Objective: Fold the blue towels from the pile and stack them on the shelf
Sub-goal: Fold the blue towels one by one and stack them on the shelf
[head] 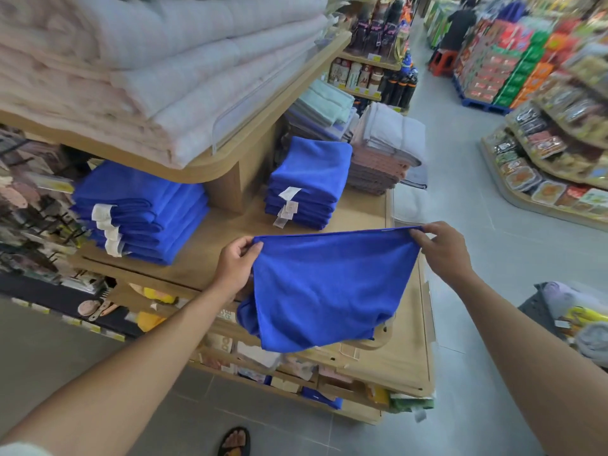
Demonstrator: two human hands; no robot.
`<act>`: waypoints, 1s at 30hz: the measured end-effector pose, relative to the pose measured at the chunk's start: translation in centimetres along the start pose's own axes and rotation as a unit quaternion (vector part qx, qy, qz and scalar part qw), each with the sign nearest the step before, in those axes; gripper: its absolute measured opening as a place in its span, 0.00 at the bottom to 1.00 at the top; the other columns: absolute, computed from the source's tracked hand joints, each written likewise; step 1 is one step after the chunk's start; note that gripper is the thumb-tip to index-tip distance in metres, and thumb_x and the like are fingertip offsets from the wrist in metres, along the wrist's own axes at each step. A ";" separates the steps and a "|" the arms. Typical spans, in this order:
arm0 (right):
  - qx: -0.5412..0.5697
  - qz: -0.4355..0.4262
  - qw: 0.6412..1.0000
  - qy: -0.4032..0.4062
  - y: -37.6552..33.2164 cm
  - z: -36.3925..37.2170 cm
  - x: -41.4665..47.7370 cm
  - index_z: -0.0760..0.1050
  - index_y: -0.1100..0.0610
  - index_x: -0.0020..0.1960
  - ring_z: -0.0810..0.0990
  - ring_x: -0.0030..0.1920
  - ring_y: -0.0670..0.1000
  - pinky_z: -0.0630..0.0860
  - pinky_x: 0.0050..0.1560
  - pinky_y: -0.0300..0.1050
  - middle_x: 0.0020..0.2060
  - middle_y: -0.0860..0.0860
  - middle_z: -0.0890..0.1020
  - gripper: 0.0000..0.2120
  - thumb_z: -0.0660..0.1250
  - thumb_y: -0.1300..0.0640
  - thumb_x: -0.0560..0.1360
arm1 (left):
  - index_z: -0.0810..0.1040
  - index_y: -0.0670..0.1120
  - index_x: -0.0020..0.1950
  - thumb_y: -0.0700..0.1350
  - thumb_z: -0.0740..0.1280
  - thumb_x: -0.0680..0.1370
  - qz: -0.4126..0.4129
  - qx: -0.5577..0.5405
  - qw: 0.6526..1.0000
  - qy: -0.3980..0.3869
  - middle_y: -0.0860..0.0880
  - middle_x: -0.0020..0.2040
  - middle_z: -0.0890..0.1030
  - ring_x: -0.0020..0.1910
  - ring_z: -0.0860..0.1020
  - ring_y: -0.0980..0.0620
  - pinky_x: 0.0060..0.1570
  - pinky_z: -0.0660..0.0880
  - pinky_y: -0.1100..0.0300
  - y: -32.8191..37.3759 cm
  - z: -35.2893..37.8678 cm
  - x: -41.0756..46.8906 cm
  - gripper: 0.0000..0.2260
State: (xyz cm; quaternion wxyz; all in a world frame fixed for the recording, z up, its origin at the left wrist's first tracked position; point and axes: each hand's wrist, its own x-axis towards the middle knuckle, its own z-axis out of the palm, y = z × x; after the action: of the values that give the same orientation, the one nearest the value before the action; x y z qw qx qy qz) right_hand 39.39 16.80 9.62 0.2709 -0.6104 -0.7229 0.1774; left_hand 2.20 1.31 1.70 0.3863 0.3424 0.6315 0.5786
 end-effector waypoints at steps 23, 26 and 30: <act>0.351 -0.201 0.900 0.164 -13.9 -20.8 -13.1 0.80 0.51 0.39 0.75 0.32 0.35 0.75 0.32 0.32 0.29 0.36 0.76 0.13 0.67 0.50 0.81 | 0.82 0.50 0.41 0.50 0.70 0.79 0.333 -0.114 0.936 0.002 0.48 0.41 0.81 0.42 0.76 0.51 0.42 0.71 0.55 26.1 -4.3 -13.5 0.08; 0.232 -0.171 0.953 0.095 -12.5 -17.9 -13.8 0.81 0.57 0.49 0.74 0.30 0.37 0.79 0.32 0.34 0.32 0.44 0.76 0.07 0.65 0.58 0.83 | 0.82 0.50 0.42 0.48 0.67 0.81 0.313 0.049 0.948 -0.001 0.56 0.38 0.82 0.37 0.76 0.59 0.36 0.72 0.60 23.8 -4.4 -13.3 0.09; 0.291 -0.114 0.947 0.072 -11.1 -16.6 -15.2 0.82 0.56 0.48 0.81 0.33 0.41 0.83 0.35 0.40 0.34 0.48 0.80 0.09 0.65 0.58 0.84 | 0.83 0.49 0.43 0.46 0.66 0.83 0.246 -0.052 0.968 -0.008 0.52 0.39 0.83 0.39 0.79 0.53 0.39 0.74 0.56 21.0 -5.7 -13.9 0.10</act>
State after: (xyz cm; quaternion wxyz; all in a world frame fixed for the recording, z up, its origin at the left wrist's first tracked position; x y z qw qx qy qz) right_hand 42.45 -1.47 26.59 0.5065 -0.4294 -0.6832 0.3037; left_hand 3.30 -11.53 24.09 0.2543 0.4709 0.4936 0.6855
